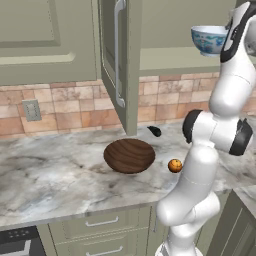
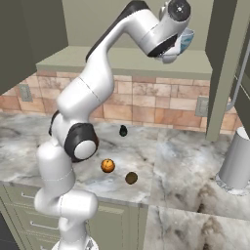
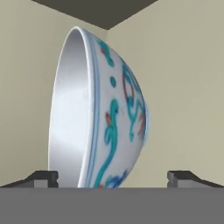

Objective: Pick both bowls and place them on the counter. Then place the kiwi in one bowl and place the orange in the other bowl.

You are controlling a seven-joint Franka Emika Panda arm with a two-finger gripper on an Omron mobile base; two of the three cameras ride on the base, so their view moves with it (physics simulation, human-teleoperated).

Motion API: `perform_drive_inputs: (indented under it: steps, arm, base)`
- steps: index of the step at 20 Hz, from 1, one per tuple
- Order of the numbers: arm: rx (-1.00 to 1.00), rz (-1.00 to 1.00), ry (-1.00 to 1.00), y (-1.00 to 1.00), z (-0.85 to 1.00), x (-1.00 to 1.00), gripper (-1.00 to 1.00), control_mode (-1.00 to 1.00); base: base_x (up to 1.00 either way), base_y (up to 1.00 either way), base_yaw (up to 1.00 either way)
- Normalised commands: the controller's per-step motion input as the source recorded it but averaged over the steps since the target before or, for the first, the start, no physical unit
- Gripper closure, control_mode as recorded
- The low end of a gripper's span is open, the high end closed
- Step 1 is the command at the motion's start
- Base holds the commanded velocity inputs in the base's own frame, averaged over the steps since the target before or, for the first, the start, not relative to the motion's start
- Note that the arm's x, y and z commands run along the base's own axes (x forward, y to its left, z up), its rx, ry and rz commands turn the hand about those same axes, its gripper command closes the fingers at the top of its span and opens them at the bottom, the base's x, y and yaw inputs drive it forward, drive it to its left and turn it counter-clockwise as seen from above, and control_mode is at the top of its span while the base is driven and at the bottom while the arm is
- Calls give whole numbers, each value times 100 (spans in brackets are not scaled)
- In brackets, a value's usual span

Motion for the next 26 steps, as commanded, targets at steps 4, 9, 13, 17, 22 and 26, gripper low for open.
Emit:
perform_drive_inputs:
  steps: [4, 9, 13, 17, 22, 26]
  arm:
    - [-10, 0, 0, 0, -10, 13, -100, -100]
    - [-7, 0, 1, 0, -14, 7, -100, -100]
    - [-5, 0, 0, 0, -9, 14, -100, -100]
    - [-5, 0, 2, 2, -9, 18, -100, -100]
    - [-5, -2, 7, 3, -10, 22, -100, -100]
    - [-2, -3, 10, 0, -9, 15, -100, -100]
  base:
    - [0, 0, 0]
    - [0, 0, 0]
    - [0, 0, 0]
    - [0, 0, 0]
    - [0, 0, 0]
    - [0, 0, 0]
